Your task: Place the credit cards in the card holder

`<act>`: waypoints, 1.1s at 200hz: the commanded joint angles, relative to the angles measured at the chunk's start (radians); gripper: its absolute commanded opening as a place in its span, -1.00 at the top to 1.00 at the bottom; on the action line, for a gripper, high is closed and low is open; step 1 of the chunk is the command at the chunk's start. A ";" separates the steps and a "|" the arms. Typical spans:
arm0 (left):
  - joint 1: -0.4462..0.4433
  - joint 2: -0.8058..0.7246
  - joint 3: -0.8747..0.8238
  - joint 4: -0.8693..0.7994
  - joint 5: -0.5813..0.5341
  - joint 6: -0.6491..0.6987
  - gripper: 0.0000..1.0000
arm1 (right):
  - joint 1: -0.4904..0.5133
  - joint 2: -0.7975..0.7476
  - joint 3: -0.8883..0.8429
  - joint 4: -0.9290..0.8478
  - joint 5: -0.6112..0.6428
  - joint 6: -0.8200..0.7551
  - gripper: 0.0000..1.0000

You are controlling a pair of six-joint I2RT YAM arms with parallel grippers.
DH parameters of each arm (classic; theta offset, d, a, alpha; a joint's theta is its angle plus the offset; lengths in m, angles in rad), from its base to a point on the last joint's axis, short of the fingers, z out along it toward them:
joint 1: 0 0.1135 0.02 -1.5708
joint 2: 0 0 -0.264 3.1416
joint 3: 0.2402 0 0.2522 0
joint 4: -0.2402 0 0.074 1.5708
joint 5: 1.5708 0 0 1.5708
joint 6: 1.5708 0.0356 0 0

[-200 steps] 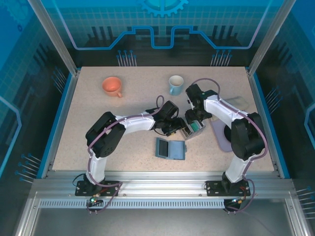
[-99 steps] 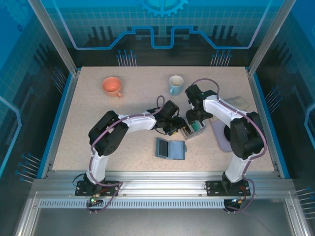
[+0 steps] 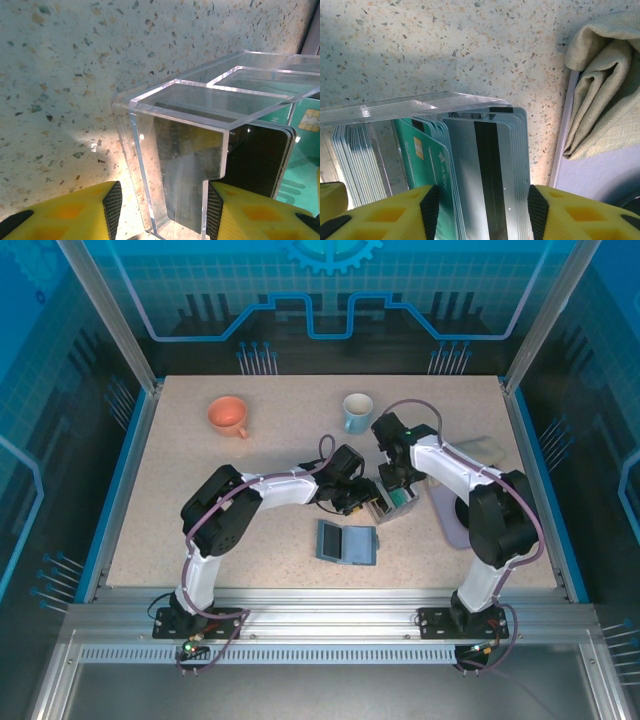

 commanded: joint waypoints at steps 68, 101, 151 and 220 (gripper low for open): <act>0.006 0.038 -0.012 -0.050 0.018 0.003 0.02 | 0.043 -0.004 0.002 -0.018 0.080 -0.008 0.36; 0.007 0.038 -0.013 -0.050 0.019 0.005 0.02 | 0.046 0.002 0.000 -0.017 0.060 -0.011 0.47; 0.008 0.040 -0.012 -0.051 0.019 0.005 0.02 | 0.045 0.006 -0.002 -0.014 0.022 -0.008 0.62; 0.006 0.040 -0.010 -0.055 0.019 0.006 0.02 | 0.042 -0.020 0.023 -0.039 -0.045 -0.001 0.93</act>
